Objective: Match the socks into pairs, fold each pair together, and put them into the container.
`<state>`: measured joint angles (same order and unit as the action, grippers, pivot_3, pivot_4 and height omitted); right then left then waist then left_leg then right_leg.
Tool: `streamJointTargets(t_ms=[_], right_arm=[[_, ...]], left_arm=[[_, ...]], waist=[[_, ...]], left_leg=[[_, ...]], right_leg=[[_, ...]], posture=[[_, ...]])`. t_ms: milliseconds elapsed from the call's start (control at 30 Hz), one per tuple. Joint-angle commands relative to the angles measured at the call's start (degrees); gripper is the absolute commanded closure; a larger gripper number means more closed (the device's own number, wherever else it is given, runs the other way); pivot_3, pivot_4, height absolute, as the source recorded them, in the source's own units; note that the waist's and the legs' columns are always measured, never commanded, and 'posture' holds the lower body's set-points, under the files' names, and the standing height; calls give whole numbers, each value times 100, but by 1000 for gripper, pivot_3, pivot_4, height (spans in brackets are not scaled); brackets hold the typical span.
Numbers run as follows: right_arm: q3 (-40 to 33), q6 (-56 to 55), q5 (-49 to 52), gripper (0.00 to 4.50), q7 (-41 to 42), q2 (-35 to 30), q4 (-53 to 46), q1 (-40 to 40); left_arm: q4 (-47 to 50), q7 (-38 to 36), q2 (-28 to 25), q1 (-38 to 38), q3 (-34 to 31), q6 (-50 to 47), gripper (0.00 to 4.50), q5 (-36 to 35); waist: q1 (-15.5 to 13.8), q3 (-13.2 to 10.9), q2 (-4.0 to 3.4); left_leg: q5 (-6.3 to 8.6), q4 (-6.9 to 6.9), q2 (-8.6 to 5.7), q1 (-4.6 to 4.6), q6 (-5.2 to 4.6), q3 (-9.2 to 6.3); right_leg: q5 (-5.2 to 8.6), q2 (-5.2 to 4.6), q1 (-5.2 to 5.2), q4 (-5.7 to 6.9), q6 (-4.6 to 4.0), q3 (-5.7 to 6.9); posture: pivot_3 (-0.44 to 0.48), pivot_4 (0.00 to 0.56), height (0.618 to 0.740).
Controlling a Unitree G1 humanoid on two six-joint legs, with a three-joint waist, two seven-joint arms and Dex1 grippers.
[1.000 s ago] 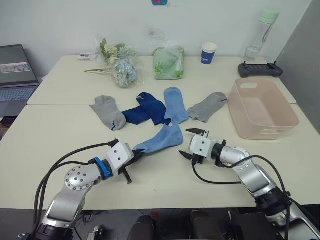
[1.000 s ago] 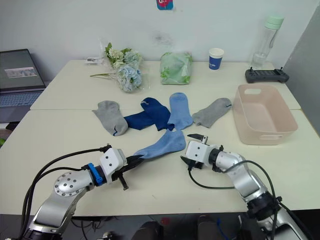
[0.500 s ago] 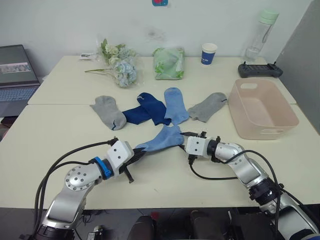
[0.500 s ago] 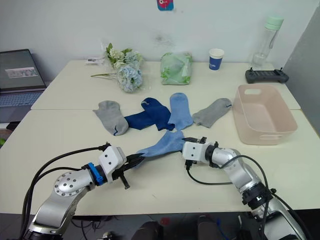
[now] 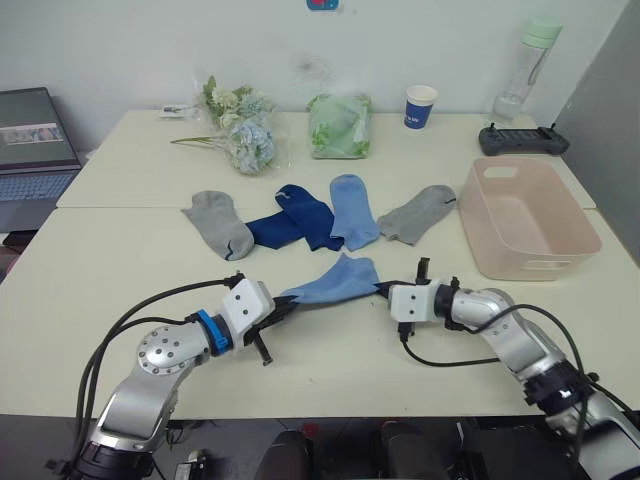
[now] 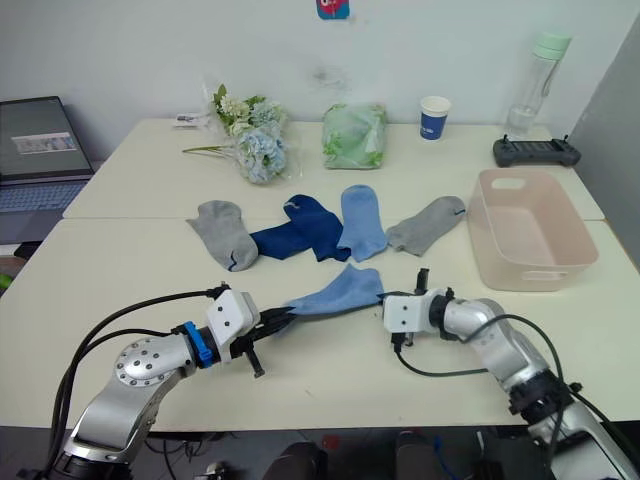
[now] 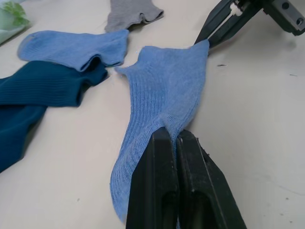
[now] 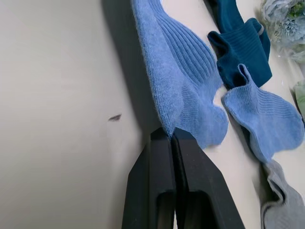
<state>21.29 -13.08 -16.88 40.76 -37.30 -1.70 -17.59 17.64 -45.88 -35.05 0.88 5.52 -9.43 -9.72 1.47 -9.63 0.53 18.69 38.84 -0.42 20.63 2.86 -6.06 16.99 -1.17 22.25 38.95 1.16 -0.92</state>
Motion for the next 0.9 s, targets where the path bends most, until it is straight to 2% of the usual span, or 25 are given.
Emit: streamJointTargets(t_ms=[33,367,467,533,667,767,867,900], right_arm=[[-293,246,16,4444,143,-277,-1047,520],[-641,1877,-9,4444,396,-390,-3113,1963],[-682,2247,34,4500,470,-404,-3341,2114],[-716,2394,132,4500,544,-442,-3418,2161],[-1097,2730,712,3516,903,-632,-3682,2335],[-1493,3059,1233,2516,1197,-824,-3909,2445],[-2210,3657,2224,1462,1661,-1030,-4116,2638],[-2480,4041,2616,1124,1671,-957,-4115,2652]], left_arm=[[62,-123,8,51,216,311,4500,137],[-84,-479,-10,89,571,611,4500,164],[-118,-641,-139,27,434,596,3888,51],[-145,-683,-166,28,360,609,3271,-18],[-151,-929,-314,-23,87,448,2025,-396],[-237,-1110,-499,-45,-201,301,1073,-674],[-439,-1327,-771,-51,-667,-72,126,-1100],[-499,-1409,-861,-40,-802,-334,0,-1306]], waist=[[-1,0,0],[-2,0,0],[10,0,0],[6,0,0],[4,0,0],[5,0,0],[4,0,0],[5,-1,3]], left_leg=[[0,-1,1,0,-1,0],[-2,1,-2,-14,-4,-3],[-2,1,-3,-15,-4,3],[-2,1,-2,-16,-4,1],[-2,1,-3,-16,-5,-1],[-2,0,-1,-15,-6,-3],[-1,0,-1,-16,-6,-4],[-1,1,-1,-17,-7,-3]], right_leg=[[0,0,0,0,0,0],[-1,5,-13,8,-1,-2],[-1,4,-12,6,-1,-7],[-1,4,-13,7,-1,-5],[-1,4,-16,5,-1,-3],[-1,4,-15,4,-1,-1],[-1,4,-18,4,-1,0],[-1,4,-18,4,-1,0]], posture=[[0,150,740],[0,150,740],[0,150,740],[0,150,740],[0,150,740],[0,150,740],[0,150,740],[0,150,740]])
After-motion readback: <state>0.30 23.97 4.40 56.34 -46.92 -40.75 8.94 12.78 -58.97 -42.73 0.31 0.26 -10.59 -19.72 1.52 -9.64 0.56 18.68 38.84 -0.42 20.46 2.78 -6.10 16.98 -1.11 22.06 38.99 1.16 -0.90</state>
